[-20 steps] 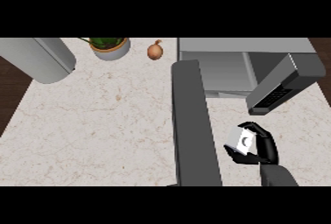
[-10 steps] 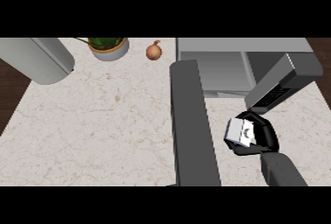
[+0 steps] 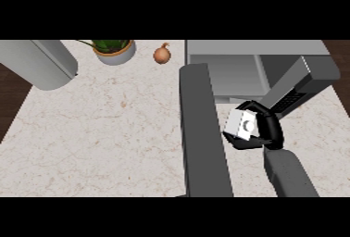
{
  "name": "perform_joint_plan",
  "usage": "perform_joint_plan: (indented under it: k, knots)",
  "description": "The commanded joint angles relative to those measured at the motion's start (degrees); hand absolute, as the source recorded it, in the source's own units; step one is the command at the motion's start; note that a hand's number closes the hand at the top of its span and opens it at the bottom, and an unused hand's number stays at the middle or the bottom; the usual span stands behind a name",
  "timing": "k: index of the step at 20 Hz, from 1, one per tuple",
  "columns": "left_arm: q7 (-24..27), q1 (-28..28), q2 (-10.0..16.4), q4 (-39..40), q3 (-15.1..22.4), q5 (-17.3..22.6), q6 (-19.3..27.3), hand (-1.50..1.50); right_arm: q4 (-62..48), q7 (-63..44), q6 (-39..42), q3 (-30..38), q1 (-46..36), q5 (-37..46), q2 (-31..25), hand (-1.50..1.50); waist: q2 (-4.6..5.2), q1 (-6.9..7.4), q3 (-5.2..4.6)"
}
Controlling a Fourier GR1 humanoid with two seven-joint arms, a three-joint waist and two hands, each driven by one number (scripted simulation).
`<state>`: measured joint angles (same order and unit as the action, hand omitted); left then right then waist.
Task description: Pick up the milk, place it into the microwave and close the microwave
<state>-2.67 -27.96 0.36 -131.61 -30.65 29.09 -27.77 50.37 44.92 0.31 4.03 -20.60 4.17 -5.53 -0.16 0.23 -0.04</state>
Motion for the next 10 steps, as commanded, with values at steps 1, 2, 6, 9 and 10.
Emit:
perform_joint_plan:
  k: [1, 2, 6, 9, 10]
  knots:
    - [-0.1, 2.0, 4.3, 3.7, -5.4, 4.3, -0.7, -1.5, 4.4, -8.3, -2.7, -0.5, -4.9, 0.6, 0.3, 1.5, 0.03, 0.15, 0.0]
    - [2.0, 0.1, 0.4, 3.4, -3.5, 2.0, -3.1, -1.5, 1.7, -6.1, -5.4, -0.7, -5.5, 1.7, 2.7, 1.5, 0.11, 0.4, 0.02]
    - [-0.7, 4.3, 1.4, 3.8, -2.3, -0.6, -0.3, -1.5, 0.5, -11.4, -10.7, -1.2, -11.3, 4.9, 3.2, 1.5, 0.22, 0.35, 0.03]
    - [1.5, 1.1, -0.3, 3.7, -2.0, 0.3, -3.3, -1.5, -8.0, -10.7, -14.9, -1.4, -16.5, 9.1, 2.7, 1.5, 0.42, 1.33, 0.04]
    - [-0.3, 2.5, -0.3, 1.9, -0.7, -1.4, -1.3, -1.5, -11.9, -10.4, -15.3, -0.5, -19.9, 9.6, 1.8, 1.5, 0.64, 1.61, 0.08]
